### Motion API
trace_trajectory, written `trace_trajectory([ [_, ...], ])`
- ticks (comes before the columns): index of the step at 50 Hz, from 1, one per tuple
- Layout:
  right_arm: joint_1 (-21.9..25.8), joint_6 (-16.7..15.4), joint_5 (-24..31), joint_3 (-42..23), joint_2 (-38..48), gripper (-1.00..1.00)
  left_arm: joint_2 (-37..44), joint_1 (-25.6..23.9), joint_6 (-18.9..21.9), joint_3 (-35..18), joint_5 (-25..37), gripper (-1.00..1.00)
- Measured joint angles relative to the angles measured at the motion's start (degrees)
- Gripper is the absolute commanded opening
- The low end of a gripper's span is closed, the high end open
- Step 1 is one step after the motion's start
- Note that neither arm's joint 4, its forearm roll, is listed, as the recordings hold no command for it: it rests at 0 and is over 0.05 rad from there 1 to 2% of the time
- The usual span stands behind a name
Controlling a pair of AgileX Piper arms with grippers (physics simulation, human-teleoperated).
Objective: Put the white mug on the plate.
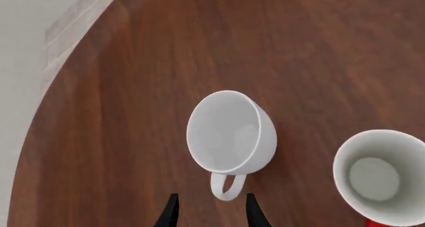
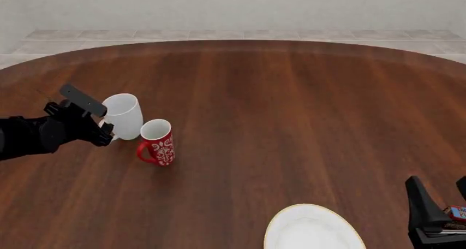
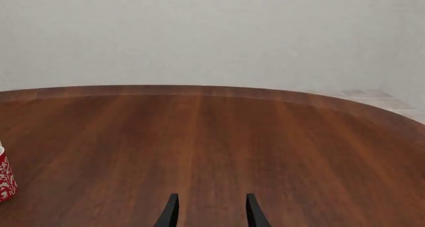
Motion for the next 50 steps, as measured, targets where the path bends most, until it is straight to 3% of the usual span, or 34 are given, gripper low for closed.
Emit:
trace_trajectory([
  [50,0.0,0.0,0.0,0.0,0.0,1.00,6.0,1.4,1.0,-1.7,-2.2,1.00],
])
